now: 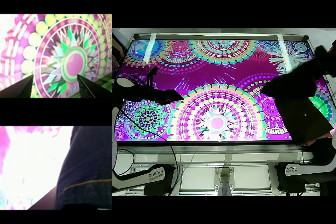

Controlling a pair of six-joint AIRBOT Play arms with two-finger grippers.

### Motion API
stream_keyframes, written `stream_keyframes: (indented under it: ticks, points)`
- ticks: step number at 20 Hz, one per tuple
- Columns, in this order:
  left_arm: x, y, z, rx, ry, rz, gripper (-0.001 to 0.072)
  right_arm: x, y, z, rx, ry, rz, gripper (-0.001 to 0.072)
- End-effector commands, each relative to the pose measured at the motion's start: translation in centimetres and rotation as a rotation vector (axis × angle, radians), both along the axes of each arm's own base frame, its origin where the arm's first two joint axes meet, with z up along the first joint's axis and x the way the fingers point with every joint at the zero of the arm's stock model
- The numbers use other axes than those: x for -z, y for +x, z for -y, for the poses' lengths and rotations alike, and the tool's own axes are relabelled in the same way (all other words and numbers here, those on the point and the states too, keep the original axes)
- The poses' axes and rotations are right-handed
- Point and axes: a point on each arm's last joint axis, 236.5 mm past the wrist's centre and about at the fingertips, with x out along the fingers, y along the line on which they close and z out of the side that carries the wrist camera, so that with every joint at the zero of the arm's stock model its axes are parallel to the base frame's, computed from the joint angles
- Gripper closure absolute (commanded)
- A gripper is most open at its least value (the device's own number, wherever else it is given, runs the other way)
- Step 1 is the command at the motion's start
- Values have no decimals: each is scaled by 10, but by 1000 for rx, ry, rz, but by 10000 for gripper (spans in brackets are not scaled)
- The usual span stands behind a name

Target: Fold the clothes and pants, and hang the long-sleeved shirts on hangers.

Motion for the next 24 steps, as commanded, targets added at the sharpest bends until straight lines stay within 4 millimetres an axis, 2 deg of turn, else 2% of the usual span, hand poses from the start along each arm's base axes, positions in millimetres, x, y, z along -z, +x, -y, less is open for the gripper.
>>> stream_keyframes:
  ticks: [1,3,7,10,13,16,17,20,21,22,24]
  points:
    - [0,1,-1,-4,1,3,87,-15,-49,61,252,-70,-32,693]
    - [0,1,-1,-4,1,2,87,-1,-62,76,288,-83,-80,692]
    - [0,1,-1,-4,1,2,87,62,-91,89,313,-97,-297,693]
    - [0,1,-1,-4,1,2,87,111,-133,106,307,-175,-509,692]
    - [0,1,-1,-4,1,2,87,151,-175,120,296,-226,-694,692]
    - [0,1,-1,-4,1,2,86,183,-194,124,315,-205,-753,679]
    - [0,1,-1,-4,1,2,86,193,-201,124,322,-197,-767,609]
    - [0,1,-1,-4,0,1,86,214,-219,116,297,-158,-823,176]
    - [0,1,-1,-4,0,1,87,214,-220,114,284,-152,-828,81]
    - [0,1,0,-4,-1,2,86,210,-221,110,273,-142,-832,55]
    - [0,1,0,-5,-2,2,87,198,-219,105,270,-123,-823,55]
